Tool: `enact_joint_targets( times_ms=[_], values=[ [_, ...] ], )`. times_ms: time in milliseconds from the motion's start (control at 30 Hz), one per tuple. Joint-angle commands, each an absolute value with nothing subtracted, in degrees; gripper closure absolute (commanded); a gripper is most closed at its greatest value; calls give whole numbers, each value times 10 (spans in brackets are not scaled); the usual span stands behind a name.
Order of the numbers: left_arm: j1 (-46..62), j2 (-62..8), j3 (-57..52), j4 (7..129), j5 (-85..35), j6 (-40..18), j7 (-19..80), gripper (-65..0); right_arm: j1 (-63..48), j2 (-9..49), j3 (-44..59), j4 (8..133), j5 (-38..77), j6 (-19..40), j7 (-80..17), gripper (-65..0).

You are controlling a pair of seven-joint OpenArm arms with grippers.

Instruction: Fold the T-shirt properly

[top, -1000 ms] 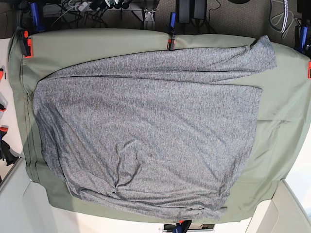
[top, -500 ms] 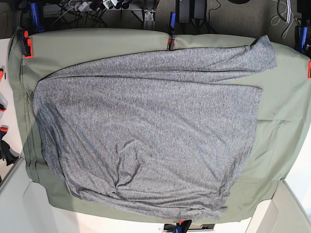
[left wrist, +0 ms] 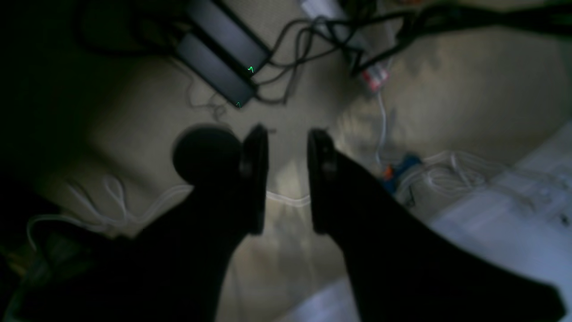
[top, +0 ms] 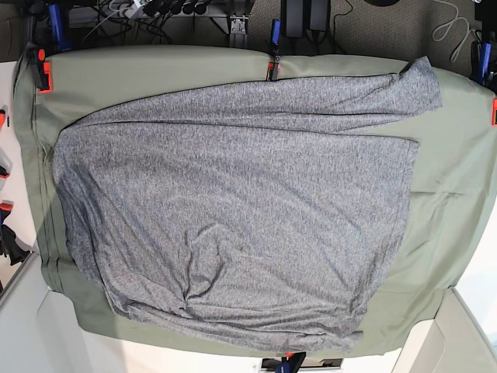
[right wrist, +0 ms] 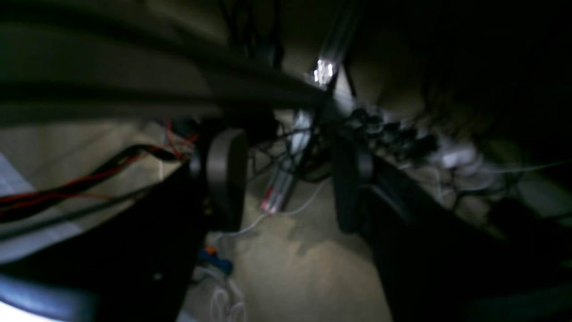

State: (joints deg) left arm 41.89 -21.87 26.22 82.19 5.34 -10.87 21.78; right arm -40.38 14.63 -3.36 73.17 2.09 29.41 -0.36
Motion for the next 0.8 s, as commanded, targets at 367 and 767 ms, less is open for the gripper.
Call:
enact_joint_targets(
  times_ms=[367, 767],
  values=[
    [549, -229, 55, 1106, 49, -110, 273, -317, -503, 182, 93, 1032, 231, 302, -107, -304],
    [548, -229, -274, 1199, -183, -178, 288, -346, -408, 179, 168, 1088, 306, 283, -196, -304]
  ],
)
